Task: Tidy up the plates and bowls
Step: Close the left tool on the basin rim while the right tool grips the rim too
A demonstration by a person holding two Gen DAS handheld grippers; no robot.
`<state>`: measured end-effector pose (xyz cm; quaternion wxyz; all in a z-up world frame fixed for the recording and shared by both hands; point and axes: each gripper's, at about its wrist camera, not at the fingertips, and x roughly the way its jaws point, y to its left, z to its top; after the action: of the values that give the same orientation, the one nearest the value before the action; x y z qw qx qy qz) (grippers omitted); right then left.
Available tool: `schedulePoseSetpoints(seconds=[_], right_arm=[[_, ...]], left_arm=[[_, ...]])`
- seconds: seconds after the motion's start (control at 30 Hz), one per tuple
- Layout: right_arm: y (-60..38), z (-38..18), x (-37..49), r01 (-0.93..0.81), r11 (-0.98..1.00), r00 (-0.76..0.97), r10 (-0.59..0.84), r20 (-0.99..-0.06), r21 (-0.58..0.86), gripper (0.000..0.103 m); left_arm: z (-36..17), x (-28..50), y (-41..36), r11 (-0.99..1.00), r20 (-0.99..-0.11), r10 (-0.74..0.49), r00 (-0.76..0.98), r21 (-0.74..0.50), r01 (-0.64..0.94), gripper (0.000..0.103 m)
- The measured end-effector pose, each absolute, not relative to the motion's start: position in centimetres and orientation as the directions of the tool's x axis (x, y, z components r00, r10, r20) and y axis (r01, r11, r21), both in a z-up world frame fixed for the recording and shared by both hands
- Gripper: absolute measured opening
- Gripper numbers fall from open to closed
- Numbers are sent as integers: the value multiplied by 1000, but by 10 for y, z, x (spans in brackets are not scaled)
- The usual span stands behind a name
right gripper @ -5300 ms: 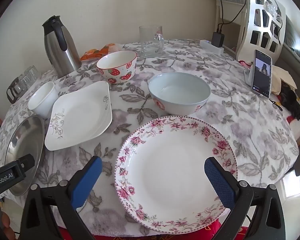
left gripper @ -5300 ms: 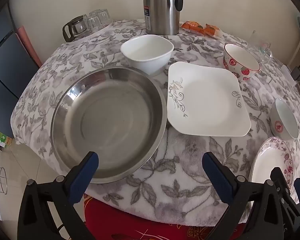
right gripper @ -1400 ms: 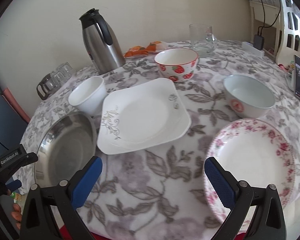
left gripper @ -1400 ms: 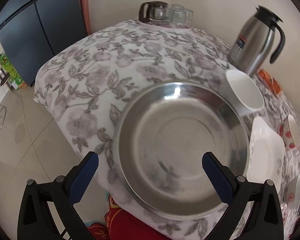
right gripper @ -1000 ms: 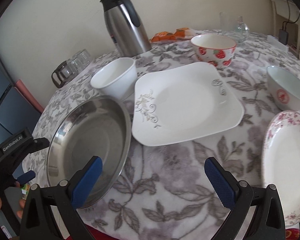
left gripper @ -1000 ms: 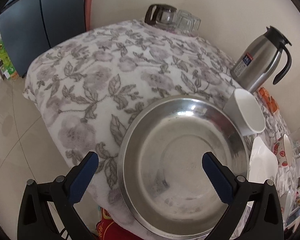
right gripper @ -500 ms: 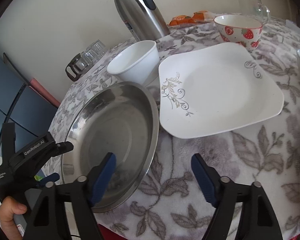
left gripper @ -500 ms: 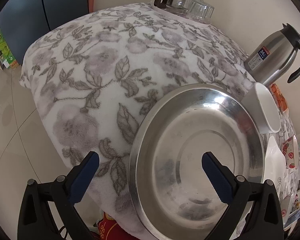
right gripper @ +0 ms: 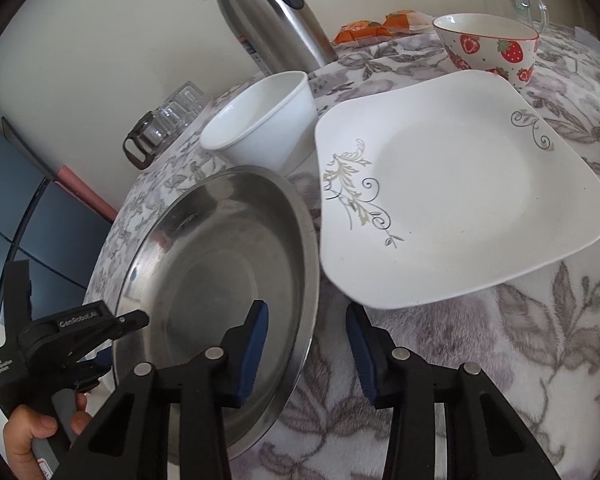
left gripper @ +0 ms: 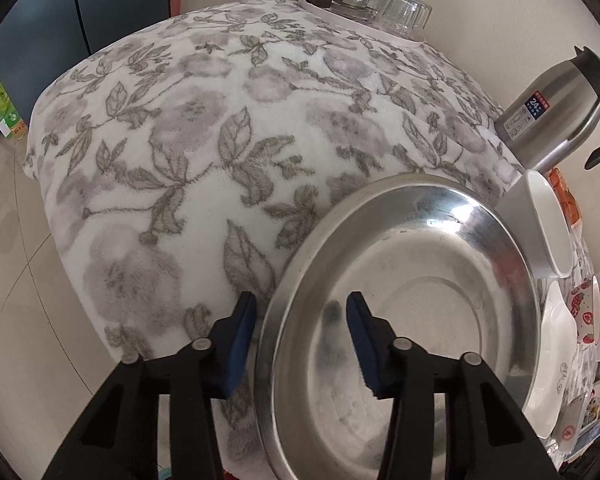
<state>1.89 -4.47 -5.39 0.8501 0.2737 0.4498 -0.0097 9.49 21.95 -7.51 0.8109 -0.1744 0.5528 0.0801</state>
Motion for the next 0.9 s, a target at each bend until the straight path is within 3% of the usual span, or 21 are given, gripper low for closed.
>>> schedulePoseSetpoints(seconds=[0.1,0.5,0.9], right_arm=[[-48,-55,23,271,843,603,227,-764,464,38],[-46,-55,30,249,831,607,265,-749,497,18],[-41,-36,24,182,873,615,258,-745,452,18]], left_arm=[[-77,100,221,928,-921,-44,386,-180,-326,39],[-78,107,217,942,-910,-42,412,-174,-286,35],[-70,94,220,945,-901,-56,430,-187,-269,28]])
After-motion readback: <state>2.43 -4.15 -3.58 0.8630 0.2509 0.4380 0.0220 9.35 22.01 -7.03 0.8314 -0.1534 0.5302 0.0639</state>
